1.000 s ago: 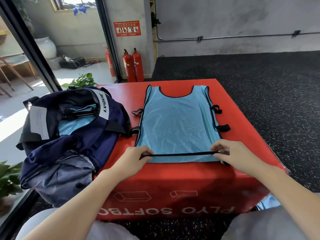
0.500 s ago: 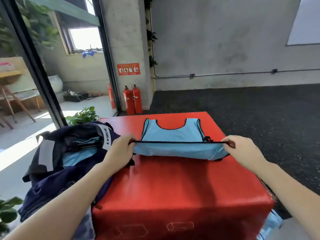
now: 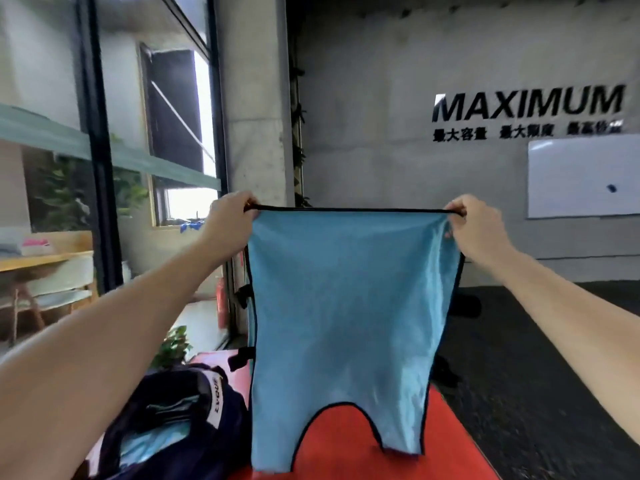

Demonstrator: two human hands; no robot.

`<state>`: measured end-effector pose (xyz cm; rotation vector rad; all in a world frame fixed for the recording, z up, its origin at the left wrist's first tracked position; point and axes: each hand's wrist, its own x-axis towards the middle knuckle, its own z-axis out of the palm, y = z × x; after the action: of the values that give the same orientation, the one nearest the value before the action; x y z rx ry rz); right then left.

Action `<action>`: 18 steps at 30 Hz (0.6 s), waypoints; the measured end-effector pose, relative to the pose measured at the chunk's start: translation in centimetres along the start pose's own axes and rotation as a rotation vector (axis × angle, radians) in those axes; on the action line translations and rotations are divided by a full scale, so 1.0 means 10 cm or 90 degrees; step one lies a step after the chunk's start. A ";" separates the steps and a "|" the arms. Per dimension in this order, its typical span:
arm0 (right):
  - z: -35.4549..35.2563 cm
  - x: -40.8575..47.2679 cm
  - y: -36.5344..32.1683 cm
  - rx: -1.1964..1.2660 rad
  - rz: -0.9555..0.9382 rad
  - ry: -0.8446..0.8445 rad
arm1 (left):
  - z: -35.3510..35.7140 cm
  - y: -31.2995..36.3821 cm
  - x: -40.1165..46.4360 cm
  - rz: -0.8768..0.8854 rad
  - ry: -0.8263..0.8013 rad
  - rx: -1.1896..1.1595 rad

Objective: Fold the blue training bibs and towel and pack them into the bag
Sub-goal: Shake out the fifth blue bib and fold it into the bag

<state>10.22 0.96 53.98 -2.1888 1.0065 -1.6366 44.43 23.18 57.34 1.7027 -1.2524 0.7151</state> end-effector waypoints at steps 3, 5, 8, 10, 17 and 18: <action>-0.23 0.21 -0.24 0.039 0.004 -0.009 | -0.31 0.17 0.23 0.026 -0.003 0.013; -0.30 0.32 -0.35 0.067 0.008 -0.016 | -0.44 0.23 0.31 -0.010 -0.021 -0.006; -0.35 0.42 -0.41 0.042 0.002 -0.034 | -0.54 0.18 0.39 -0.070 -0.120 -0.059; -0.35 0.43 -0.38 0.013 -0.008 -0.054 | -0.57 0.12 0.38 -0.119 -0.167 -0.128; -0.01 0.38 -0.09 -0.081 -0.032 -0.161 | -0.19 -0.31 0.26 -0.153 -0.196 -0.258; 0.07 0.38 -0.01 -0.081 -0.016 -0.193 | -0.10 -0.41 0.24 -0.150 -0.219 -0.242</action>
<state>11.45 -1.56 56.64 -2.4459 1.0212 -1.2280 49.12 23.48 58.56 1.6534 -1.2906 0.0355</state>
